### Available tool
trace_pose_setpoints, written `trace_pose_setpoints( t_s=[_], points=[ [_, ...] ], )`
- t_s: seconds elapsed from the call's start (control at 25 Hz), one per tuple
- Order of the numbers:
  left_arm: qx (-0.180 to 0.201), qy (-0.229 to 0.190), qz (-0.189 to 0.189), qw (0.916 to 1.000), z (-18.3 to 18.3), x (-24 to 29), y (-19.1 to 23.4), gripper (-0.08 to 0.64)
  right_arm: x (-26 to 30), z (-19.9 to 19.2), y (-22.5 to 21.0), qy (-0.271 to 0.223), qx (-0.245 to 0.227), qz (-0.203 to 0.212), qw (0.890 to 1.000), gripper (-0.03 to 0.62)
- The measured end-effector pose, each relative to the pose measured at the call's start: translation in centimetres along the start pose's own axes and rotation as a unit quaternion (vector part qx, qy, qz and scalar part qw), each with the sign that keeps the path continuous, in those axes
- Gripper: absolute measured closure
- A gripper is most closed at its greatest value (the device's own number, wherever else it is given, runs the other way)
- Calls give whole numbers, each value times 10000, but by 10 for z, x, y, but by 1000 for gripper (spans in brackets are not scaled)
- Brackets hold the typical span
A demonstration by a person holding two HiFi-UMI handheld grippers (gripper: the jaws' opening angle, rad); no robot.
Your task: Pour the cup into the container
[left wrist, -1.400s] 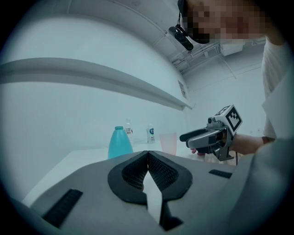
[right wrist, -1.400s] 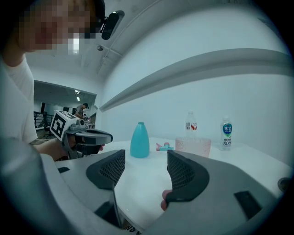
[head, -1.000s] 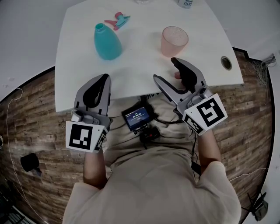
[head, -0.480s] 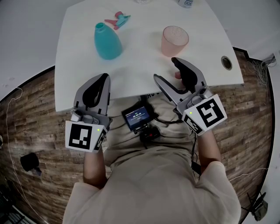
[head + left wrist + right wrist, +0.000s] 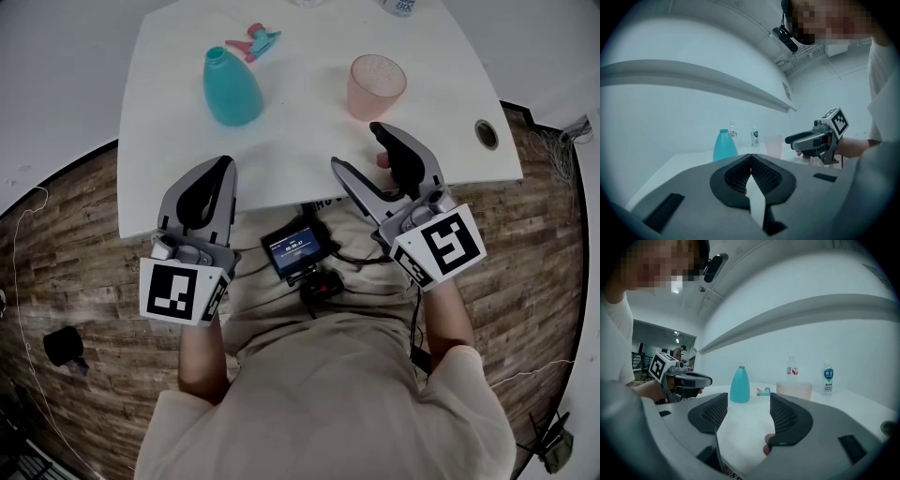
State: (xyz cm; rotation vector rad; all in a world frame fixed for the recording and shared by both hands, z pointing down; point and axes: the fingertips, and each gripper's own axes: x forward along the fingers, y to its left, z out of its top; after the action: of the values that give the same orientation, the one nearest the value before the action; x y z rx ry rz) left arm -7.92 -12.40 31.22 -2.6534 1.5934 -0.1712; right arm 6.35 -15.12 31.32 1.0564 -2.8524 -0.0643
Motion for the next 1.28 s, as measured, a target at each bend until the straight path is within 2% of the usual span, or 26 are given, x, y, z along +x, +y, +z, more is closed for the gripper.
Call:
trace_pose_setpoints(
  t_s=[0.52, 0.72, 0.92, 1.28],
  points=[
    [-23, 4, 2, 10000, -2, 1, 2, 546, -3, 3, -8, -45, 400, 100, 9991, 305],
    [-33, 7, 8, 10000, -1, 1, 2, 546, -12, 0, -36, 35, 414, -249, 9988, 305],
    [-24, -6, 14, 10000, 1, -1, 1, 546, -31, 14, -61, -100, 143, -767, 9969, 305],
    [-21, 13, -11, 10000, -2, 1, -1, 546, -32, 21, -50, -181, -101, -656, 9976, 305]
  ],
)
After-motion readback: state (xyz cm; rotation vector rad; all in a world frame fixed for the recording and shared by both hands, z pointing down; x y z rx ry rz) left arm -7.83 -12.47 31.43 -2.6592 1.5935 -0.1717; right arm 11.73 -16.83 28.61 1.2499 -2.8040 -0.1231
